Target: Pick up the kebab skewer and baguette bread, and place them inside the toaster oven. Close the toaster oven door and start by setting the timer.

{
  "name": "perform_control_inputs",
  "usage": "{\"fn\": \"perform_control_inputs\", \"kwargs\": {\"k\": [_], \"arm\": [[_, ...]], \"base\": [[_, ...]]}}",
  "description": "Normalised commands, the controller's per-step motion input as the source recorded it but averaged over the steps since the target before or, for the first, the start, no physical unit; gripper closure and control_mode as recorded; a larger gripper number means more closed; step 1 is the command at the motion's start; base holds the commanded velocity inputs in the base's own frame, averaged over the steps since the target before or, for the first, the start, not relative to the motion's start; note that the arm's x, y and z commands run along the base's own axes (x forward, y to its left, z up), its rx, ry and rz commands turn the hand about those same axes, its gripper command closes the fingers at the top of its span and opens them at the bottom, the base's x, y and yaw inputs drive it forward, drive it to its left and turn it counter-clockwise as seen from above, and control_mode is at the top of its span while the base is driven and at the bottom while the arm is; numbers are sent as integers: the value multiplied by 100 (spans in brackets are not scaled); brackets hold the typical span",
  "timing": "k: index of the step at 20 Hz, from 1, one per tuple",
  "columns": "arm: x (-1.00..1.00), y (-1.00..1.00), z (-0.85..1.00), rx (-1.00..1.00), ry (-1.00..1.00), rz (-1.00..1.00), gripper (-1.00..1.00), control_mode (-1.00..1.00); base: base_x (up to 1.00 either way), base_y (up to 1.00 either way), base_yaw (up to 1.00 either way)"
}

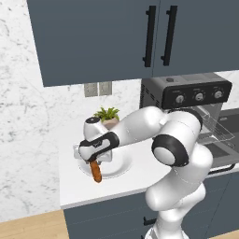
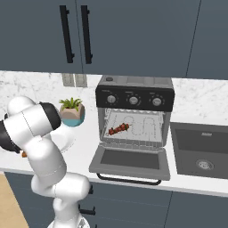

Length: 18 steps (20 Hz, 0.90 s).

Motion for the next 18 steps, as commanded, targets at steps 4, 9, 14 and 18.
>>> {"fn": "perform_control_inputs", "kwargs": {"k": [4,9,14,18], "arm": [[-6,-13,32,0,0,-1,100,-100],[-44,-39,51,0,0,-3,100,-100],[-49,-55,56,0,0,-10,100,-100],[-48,-56,60,0,-1,-19,100,-100]], "base": [[0,0,0],[0,0,0],[0,0,0],[0,0,0]]}}
